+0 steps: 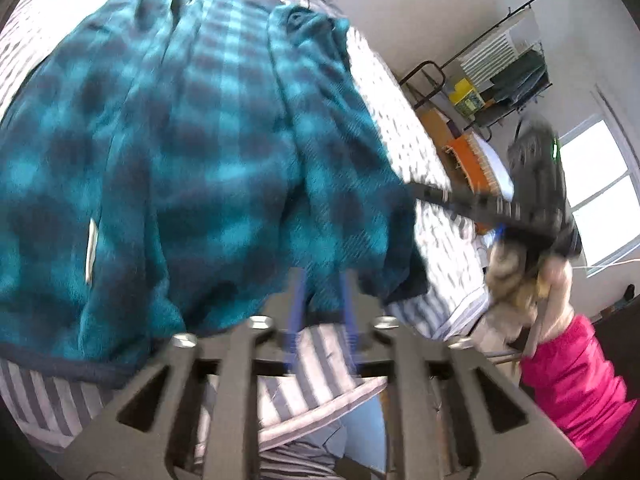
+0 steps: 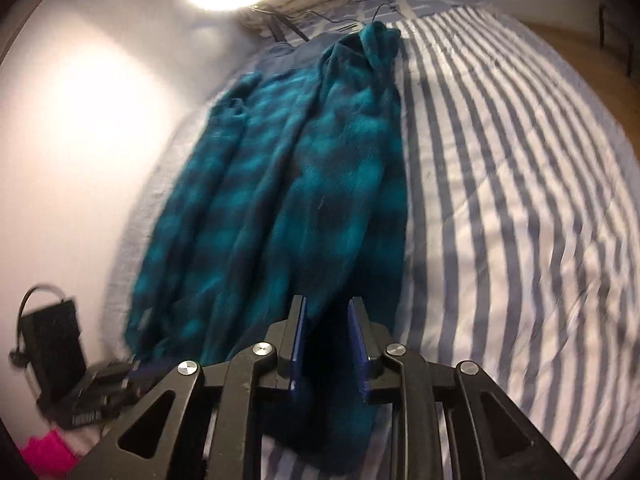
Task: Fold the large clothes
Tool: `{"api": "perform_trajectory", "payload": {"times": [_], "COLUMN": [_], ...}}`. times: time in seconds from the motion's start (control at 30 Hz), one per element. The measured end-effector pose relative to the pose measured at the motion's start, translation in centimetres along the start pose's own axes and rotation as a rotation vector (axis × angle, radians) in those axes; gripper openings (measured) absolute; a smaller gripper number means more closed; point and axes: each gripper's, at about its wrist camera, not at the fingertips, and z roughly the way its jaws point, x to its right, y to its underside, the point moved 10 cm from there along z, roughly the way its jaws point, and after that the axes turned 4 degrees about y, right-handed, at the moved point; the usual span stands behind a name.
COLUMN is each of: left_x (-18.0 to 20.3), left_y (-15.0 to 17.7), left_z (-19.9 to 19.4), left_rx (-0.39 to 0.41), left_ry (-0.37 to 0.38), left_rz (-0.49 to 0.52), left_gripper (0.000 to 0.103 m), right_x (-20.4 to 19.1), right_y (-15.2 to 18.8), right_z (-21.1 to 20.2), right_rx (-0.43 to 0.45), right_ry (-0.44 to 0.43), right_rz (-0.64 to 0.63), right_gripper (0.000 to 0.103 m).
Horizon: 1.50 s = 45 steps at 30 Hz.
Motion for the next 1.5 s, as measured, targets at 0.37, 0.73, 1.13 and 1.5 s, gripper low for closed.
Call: {"api": "perform_trajectory", "payload": {"times": [0.37, 0.73, 1.13, 1.5], "left_x": [-0.5, -2.4, -4.5, -2.6], "left_y": [-0.3, -1.8, -1.2, -1.3], "left_z": [6.3, 2.9, 2.8, 3.0], "left_rx": [-0.129, -0.038, -0.055, -0.054], "left_ry": [0.003, 0.064, 0.098, 0.107], "left_rz": [-0.01, -0.095, -0.169, -0.113], "left_gripper": [0.007, 0.005, 0.006, 0.006], "right_x": [-1.5, -3.4, -3.8, -5.1], "right_y": [3.5, 2.8, 1.6, 3.0], "right_z": [1.4, 0.5, 2.6, 0.8], "right_rx": [-0.05, -0.011, -0.01, -0.023], "right_ry": [-0.139, -0.067, -0.14, -0.08], "right_rz": [0.067, -0.035, 0.013, -0.086], "right_gripper": [0.027, 0.0, 0.04, 0.002]}}
